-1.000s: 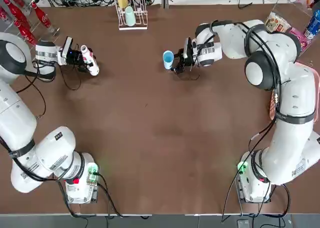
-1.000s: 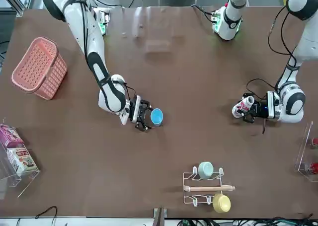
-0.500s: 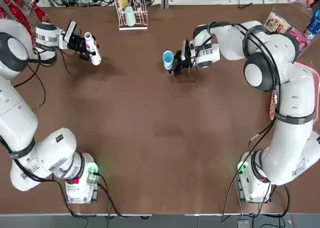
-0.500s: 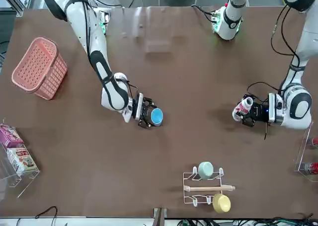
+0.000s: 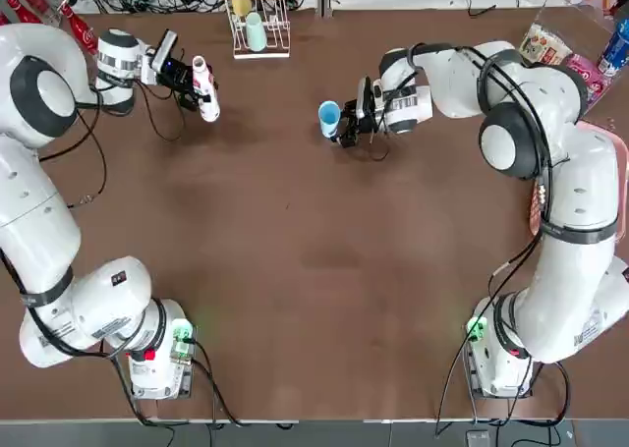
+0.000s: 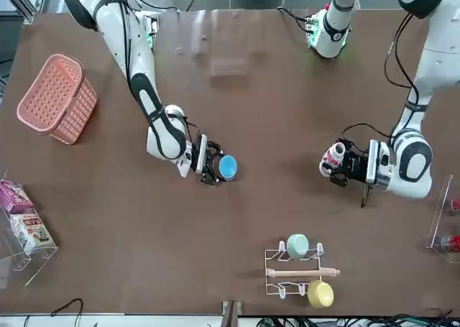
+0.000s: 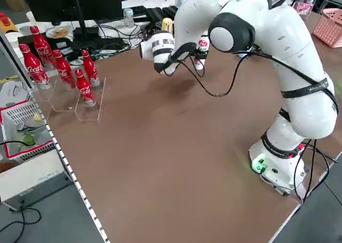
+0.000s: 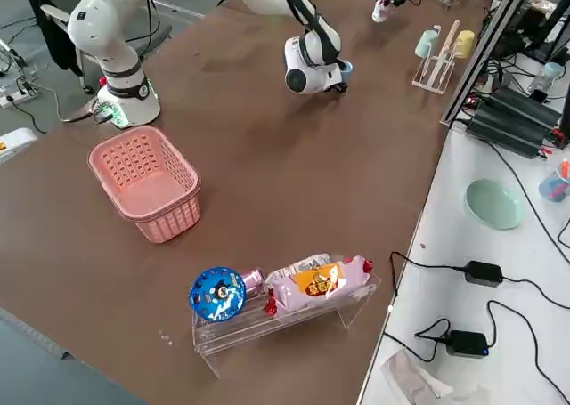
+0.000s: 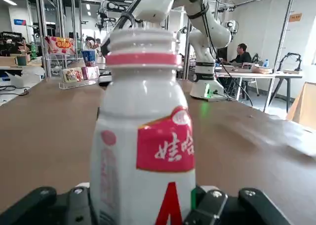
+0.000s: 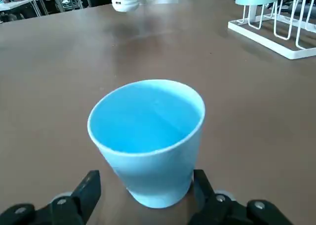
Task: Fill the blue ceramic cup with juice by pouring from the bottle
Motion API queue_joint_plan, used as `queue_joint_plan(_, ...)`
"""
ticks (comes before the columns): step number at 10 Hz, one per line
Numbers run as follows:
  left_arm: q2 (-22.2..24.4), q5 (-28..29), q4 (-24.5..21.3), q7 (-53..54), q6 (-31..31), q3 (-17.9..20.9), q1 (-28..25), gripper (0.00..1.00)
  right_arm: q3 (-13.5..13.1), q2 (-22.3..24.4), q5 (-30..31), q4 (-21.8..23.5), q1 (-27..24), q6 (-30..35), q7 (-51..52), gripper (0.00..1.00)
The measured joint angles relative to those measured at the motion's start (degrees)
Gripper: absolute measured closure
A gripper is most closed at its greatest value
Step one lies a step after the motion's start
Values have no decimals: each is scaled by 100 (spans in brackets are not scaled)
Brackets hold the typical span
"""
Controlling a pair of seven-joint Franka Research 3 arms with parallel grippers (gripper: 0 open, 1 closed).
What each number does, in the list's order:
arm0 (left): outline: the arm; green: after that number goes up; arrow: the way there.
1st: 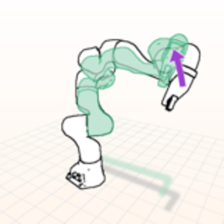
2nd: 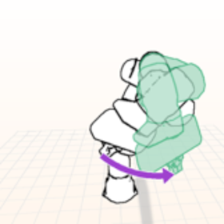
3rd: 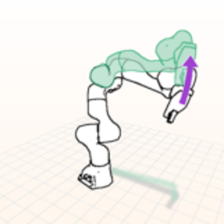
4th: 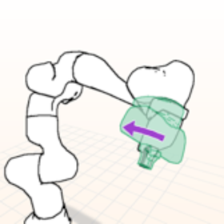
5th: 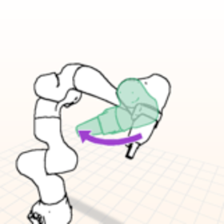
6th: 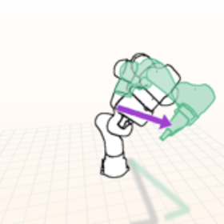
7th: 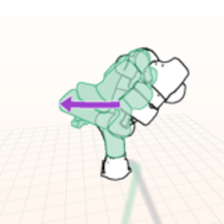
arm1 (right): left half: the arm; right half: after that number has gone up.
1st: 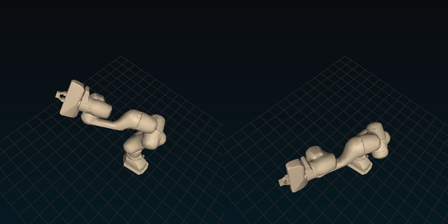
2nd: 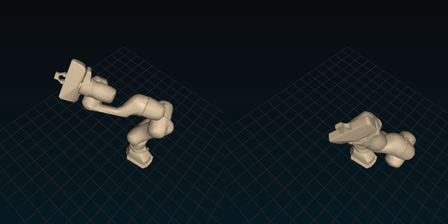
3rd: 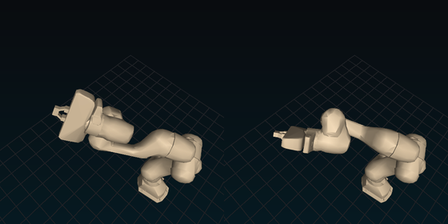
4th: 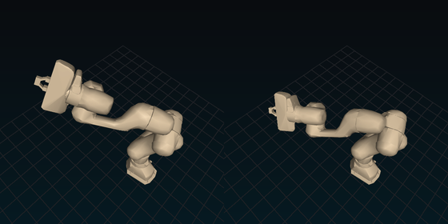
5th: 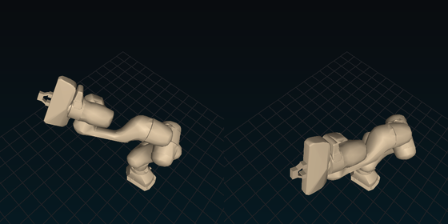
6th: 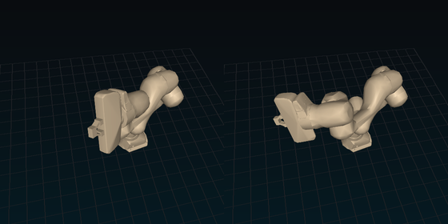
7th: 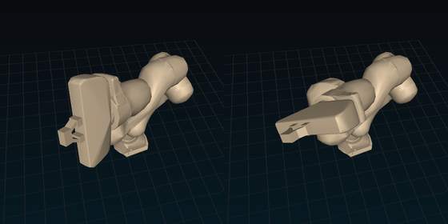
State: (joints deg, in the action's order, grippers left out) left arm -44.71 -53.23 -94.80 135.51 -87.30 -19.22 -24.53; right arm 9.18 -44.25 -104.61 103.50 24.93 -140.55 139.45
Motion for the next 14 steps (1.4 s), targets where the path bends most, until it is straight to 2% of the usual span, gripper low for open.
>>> queue_joint_plan(5, 246, -8, 130, -153, -998, -17, 696, 53, 3, 0, -108, -6, 0, -3, 0, 15)
queue_joint_plan(7, 325, -216, 100, -227, -1398, -13, 1002, 53, 3, 0, -124, -8, 0, -5, 0, 15)
queue_joint_plan(14, 594, -634, -319, -719, -2759, -5, 1821, 54, 3, 0, -232, -12, 0, -79, 0, 15)
